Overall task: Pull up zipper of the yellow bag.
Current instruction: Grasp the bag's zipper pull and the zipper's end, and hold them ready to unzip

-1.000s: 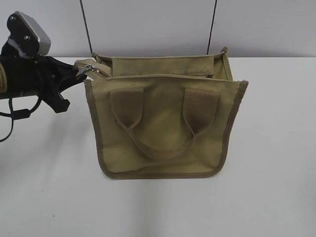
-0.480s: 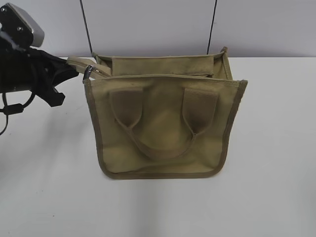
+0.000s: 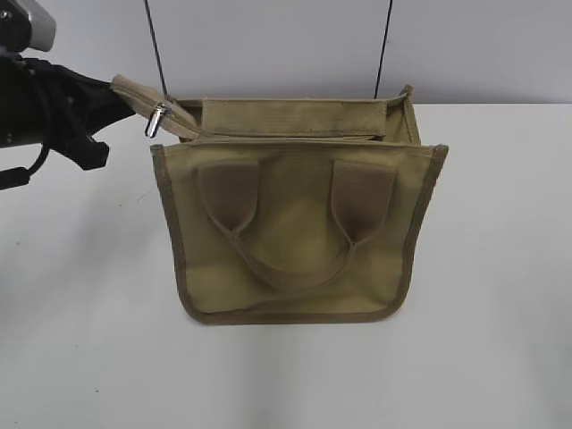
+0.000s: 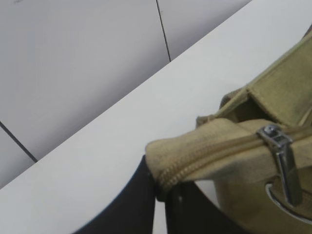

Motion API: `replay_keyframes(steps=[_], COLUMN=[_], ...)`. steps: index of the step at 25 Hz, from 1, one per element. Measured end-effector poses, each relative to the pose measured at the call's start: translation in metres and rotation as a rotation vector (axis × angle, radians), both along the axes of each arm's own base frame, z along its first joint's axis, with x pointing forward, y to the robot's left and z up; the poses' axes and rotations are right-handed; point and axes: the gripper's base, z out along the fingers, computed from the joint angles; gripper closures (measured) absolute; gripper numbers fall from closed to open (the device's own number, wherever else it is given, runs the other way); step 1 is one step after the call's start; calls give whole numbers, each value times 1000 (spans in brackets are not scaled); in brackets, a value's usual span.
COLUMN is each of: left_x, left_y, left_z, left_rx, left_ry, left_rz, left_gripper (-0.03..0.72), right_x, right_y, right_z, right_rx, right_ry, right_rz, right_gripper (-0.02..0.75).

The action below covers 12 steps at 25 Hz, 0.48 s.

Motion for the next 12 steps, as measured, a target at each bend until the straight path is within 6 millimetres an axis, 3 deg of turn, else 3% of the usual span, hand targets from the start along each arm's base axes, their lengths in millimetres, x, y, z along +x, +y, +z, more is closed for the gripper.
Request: replay_keyframes(steps=[12], left_x=[-5], left_y=[1], left_z=[12], left_rx=[-19], left_ry=[-20], left_rz=[1], left_gripper=[677], right_x=[114], right_y=[13], right_z=[19], right_rx=[12], right_ry=[190], right_rz=[228], right_gripper=[174])
